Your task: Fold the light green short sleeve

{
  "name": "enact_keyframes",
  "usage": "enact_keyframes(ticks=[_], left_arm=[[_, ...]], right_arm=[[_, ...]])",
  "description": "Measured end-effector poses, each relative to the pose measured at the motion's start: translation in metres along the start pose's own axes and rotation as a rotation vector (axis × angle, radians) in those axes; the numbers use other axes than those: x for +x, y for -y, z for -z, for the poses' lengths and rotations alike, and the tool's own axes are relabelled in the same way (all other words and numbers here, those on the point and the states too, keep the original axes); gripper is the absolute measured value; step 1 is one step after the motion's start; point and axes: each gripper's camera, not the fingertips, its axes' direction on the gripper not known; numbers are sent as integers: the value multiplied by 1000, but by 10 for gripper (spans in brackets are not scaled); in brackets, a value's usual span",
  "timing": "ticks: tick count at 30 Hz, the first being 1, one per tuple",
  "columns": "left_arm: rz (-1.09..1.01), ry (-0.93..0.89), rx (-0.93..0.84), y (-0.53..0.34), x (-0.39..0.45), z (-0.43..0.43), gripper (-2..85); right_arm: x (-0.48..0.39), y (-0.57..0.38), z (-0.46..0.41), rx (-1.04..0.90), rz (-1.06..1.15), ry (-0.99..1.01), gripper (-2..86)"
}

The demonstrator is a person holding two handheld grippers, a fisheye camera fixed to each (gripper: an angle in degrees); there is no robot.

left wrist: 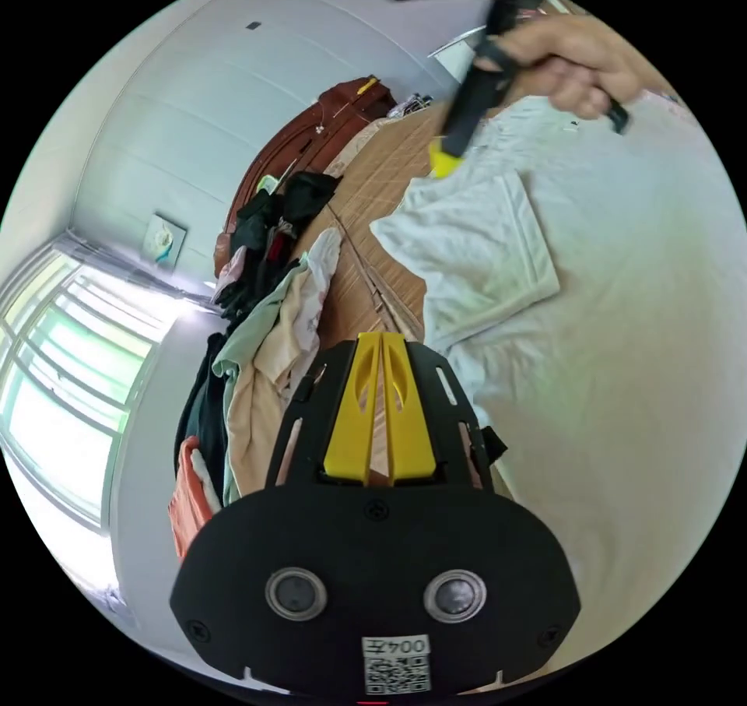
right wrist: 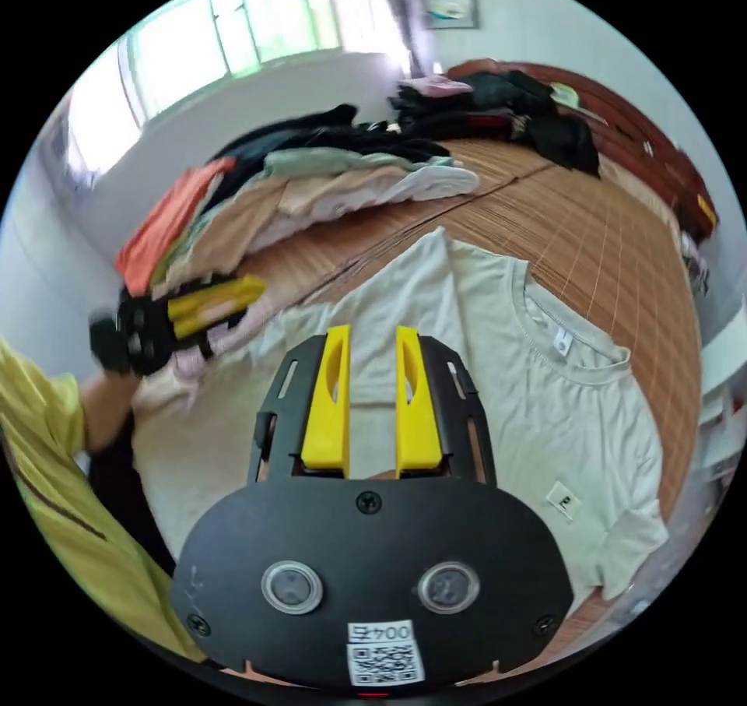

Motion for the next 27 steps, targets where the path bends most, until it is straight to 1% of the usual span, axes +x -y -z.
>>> enact_keyframes(ticks=[1, 2, 4, 7, 10, 14, 16, 18, 20, 23, 24, 27], left_arm=[[-29, 15, -10, 2, 7, -2, 11], [-80, 50, -20, 3, 21, -6, 10], [-115, 49, -31, 4, 32, -9, 10], [-105, 29, -39, 5, 36, -10, 9], [-102, 27, -39, 4, 39, -10, 8], [-116, 44, -43, 4, 47, -9, 7], [-117, 46, -47, 4, 49, -9, 7], [-122, 45, -51, 3, 52, -9, 7], [-122, 42, -53, 2, 53, -8, 8], [-121, 46, -58, 1, 56, -8, 8], [-125, 52, -58, 0, 57, -8, 7], [-126, 54, -57, -2, 59, -7, 6]], right_arm=[[23, 28, -8, -11, -100, 48, 109], [33, 42, -14, -22, -141, 68, 113], [61, 88, -35, -48, -230, 132, 115], [77, 130, -62, -112, -265, 92, 113], [83, 149, -86, -185, -269, 52, 111], [85, 160, -109, -241, -256, 10, 90], [84, 165, -122, -257, -215, 25, 48], [83, 169, -131, -250, -204, -13, 15], [87, 172, -137, -206, -222, -76, 7], [105, 170, -157, -180, -292, -28, 9], [110, 167, -165, -174, -302, 22, 14], [119, 158, -160, -133, -327, 96, 47]])
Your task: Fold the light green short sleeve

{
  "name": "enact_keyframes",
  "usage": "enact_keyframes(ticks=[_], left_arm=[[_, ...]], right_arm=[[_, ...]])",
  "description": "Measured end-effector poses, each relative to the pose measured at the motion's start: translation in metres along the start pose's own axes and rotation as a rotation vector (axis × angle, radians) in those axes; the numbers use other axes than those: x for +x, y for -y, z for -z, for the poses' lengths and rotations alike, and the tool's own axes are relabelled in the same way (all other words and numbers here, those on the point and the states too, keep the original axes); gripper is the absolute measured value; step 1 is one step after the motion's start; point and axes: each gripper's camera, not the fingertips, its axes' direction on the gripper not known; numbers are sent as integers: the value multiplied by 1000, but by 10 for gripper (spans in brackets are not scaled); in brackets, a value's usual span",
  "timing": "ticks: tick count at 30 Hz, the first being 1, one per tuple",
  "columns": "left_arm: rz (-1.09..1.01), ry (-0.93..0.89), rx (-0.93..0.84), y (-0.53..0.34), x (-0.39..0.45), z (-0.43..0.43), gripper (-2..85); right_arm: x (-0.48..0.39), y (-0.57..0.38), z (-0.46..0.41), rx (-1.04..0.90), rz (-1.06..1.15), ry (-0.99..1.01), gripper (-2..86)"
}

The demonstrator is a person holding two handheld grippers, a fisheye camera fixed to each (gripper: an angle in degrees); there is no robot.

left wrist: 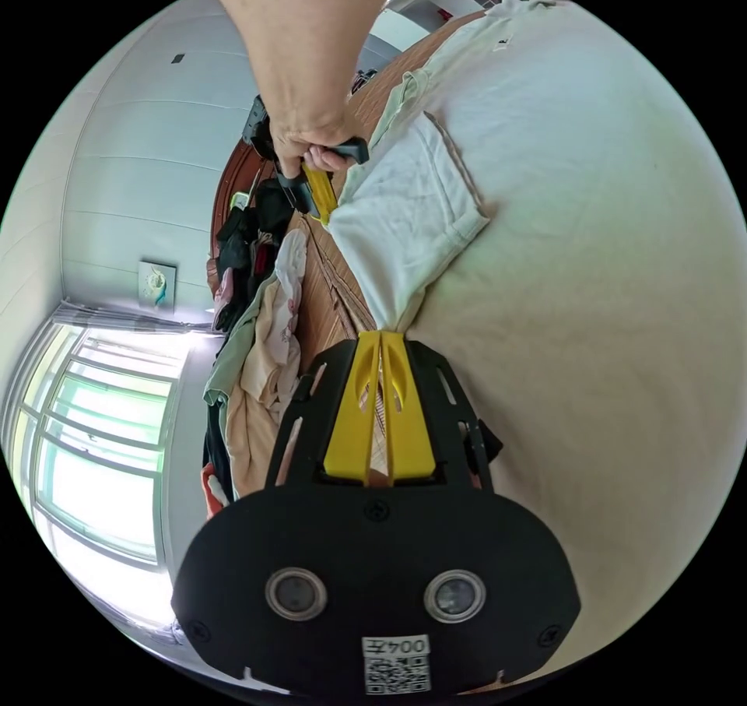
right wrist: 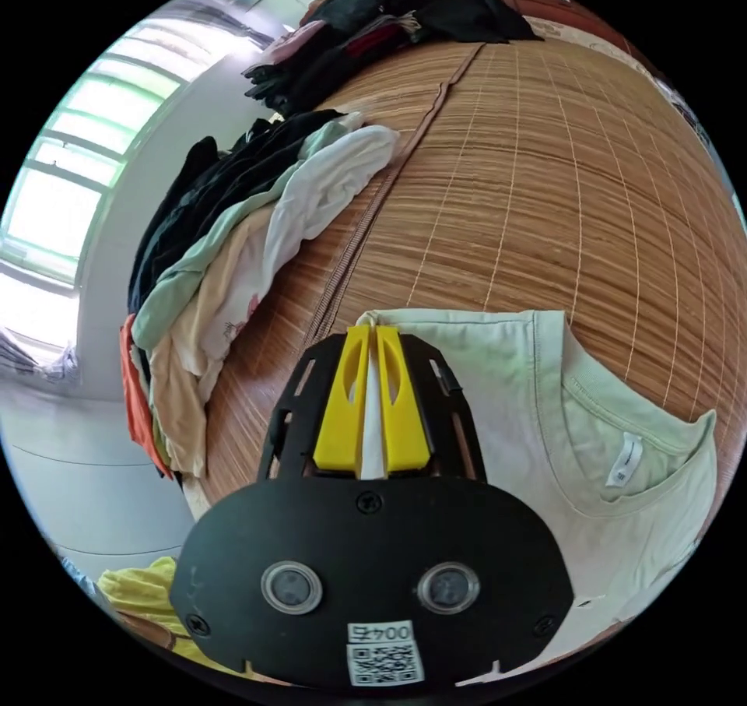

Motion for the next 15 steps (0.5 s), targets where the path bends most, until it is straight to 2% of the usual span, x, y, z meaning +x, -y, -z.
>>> enact_keyframes(ticks=[6, 9, 12, 13, 15], left_arm=[[11, -9, 0, -6, 1, 0, 3], [39, -15, 6, -11, -1, 0, 3], [95, -9, 10, -18, -12, 0, 5], [129, 18, 13, -23, -21, 2, 6], [228, 69, 38, -39, -48, 10, 8]], right_arm=[[6, -63, 37, 174, 79, 2, 108], [-27, -124, 25, 114, 244, -11, 68], [-54, -186, -19, -52, 339, -170, 59], [-60, -208, -26, -58, 334, -246, 58], [-69, -243, -12, 13, 328, -266, 55]])
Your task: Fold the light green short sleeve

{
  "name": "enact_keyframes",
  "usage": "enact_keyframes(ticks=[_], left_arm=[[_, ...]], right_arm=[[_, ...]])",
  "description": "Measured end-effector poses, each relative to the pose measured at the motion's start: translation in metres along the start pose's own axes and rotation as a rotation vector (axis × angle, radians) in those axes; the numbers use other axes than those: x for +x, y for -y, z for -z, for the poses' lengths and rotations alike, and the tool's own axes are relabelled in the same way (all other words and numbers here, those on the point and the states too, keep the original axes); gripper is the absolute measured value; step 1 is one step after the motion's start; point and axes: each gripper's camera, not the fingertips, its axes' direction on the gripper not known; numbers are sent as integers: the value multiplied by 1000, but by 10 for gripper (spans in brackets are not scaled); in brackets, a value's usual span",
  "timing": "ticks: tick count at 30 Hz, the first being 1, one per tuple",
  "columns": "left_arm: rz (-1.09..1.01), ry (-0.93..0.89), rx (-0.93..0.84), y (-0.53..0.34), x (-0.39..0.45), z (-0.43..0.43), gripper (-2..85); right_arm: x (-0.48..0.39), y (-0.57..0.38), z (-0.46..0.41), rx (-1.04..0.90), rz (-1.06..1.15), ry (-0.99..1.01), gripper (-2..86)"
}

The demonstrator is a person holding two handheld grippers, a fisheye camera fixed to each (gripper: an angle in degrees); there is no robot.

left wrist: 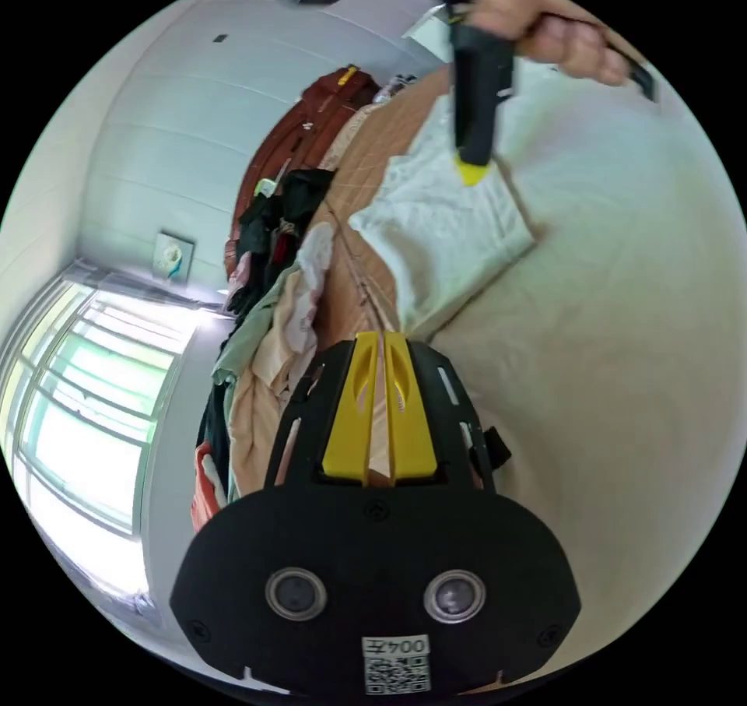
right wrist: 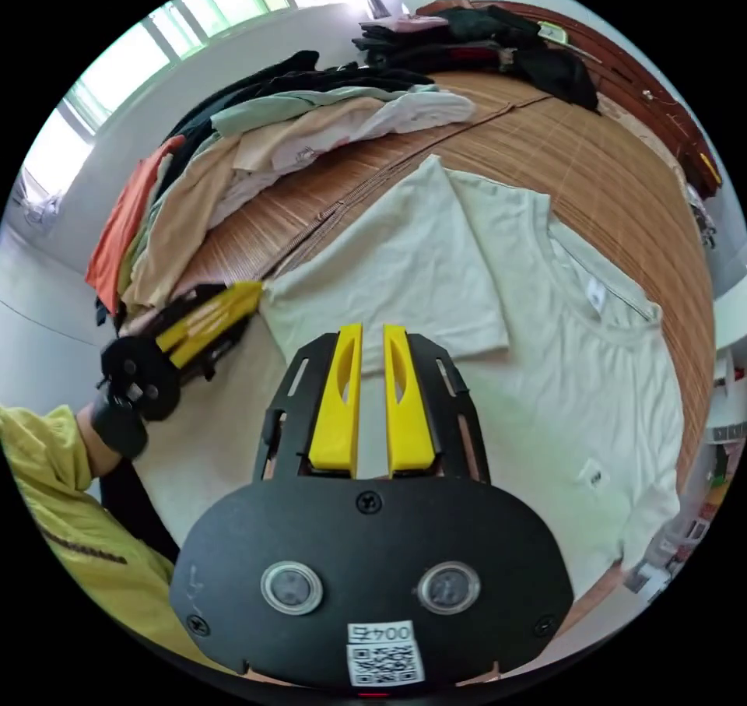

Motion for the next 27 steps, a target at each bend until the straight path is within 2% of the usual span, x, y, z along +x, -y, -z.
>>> enact_keyframes(ticks=[3, 6, 9, 13, 18, 20, 24, 27], left_arm=[[90, 1, -11, -16, -34, 4, 8], [178, -100, -100, -46, -70, 11, 7], [189, -182, -129, -64, -77, 37, 7], [112, -350, -123, -99, -53, 117, 6], [41, -448, -128, -117, -1, 189, 6], [3, -441, -171, -120, 17, 187, 6], [88, -511, -185, -126, 8, 176, 5], [70, -541, -204, -121, 4, 171, 3]], right_arm=[[-23, -66, 41, 57, -25, -8, 54], [-40, -147, 67, -12, -54, -107, 53], [-44, -231, 85, -80, -166, -119, 45], [-50, -321, 87, -120, -304, -183, 22], [-69, -364, 59, -135, -341, -213, 0], [-78, -370, 37, -181, -316, -263, -3], [-91, -391, 19, -77, -373, -292, -6], [-91, -409, 11, -14, -398, -260, -5]])
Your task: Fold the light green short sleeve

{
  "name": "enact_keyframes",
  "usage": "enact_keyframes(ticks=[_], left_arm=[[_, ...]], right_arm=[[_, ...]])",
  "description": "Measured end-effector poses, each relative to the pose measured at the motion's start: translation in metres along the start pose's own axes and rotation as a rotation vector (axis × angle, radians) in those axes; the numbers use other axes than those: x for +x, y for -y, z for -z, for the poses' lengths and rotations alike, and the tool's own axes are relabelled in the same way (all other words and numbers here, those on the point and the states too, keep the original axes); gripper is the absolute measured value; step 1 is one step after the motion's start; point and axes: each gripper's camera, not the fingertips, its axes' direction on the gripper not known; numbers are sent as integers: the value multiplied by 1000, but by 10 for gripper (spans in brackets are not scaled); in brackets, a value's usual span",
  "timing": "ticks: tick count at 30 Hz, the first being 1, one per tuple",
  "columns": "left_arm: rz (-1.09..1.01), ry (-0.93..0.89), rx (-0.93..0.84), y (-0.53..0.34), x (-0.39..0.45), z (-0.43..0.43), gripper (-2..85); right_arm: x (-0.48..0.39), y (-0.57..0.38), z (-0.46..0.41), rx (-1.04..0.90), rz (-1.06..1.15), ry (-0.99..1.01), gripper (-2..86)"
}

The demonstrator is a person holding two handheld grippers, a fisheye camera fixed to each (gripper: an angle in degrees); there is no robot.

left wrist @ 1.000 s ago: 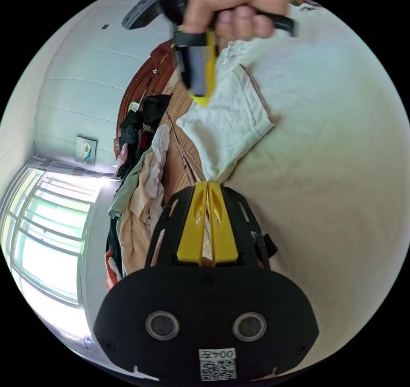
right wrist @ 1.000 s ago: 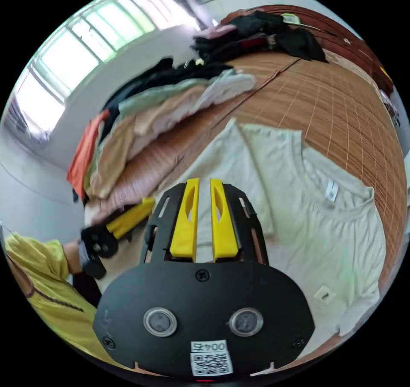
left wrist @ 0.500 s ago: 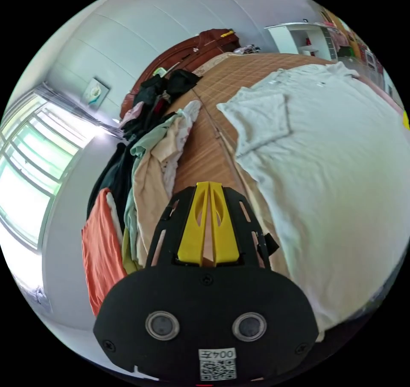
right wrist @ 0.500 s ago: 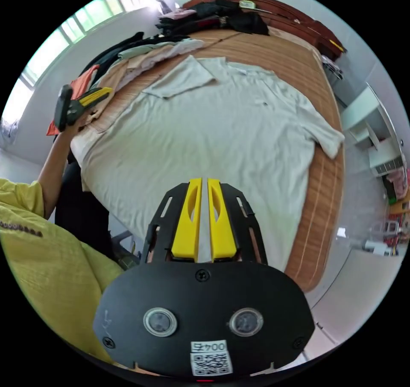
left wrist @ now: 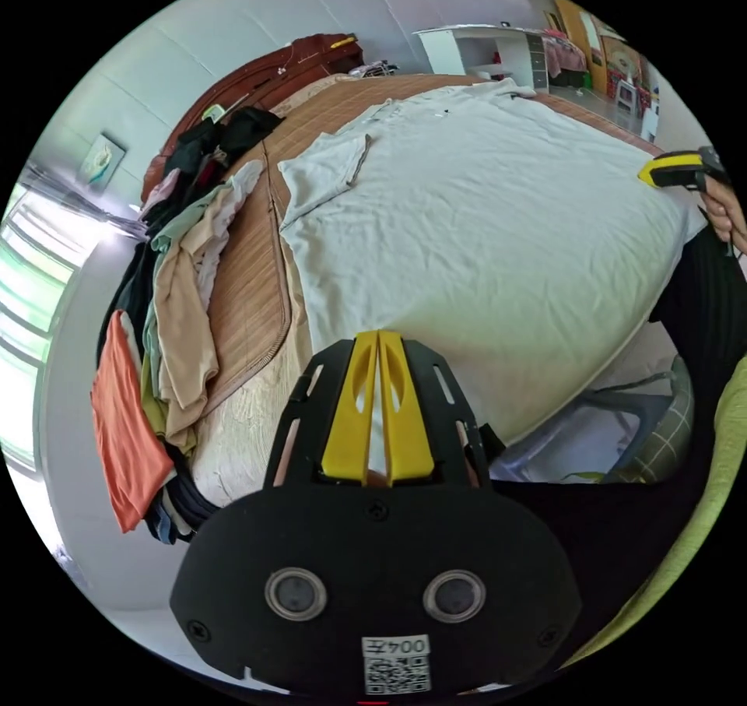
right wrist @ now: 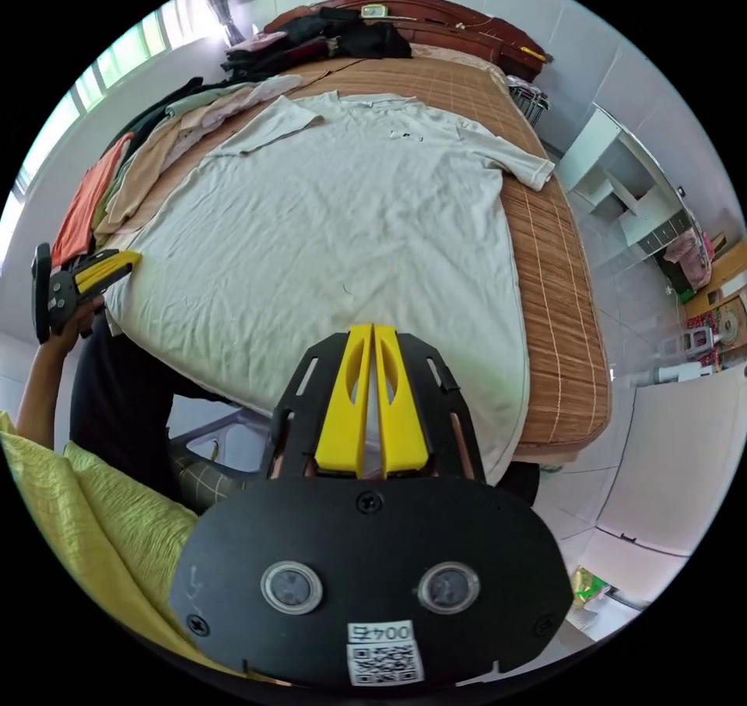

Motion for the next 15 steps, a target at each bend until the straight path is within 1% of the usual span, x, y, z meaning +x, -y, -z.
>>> enact_keyframes(ticks=[4, 5, 6, 9, 10, 11, 13, 15], left_arm=[[-33, 48, -24, 9, 5, 11, 5], [-39, 64, -6, 12, 10, 21, 5], [-40, 70, 10, 14, 13, 26, 6], [-55, 80, 84, 31, 40, 46, 6], [-63, 83, 88, 34, 45, 46, 6], [-97, 93, 80, 40, 57, 42, 6], [-160, 121, 37, 48, 75, 31, 6], [-224, 181, 31, 49, 91, 26, 5]], right_arm=[[19, -21, -3, 5, -66, 54, 0], [23, -25, -8, -13, -78, 59, 1], [31, -35, -13, 12, -98, 112, 8], [58, -47, -15, 21, -167, 301, 66], [74, -52, -11, 71, -216, 358, 87], [83, -54, -9, 109, -245, 392, 87], [132, -57, -6, 264, -385, 530, 85], [172, -51, -15, 333, -487, 618, 80]])
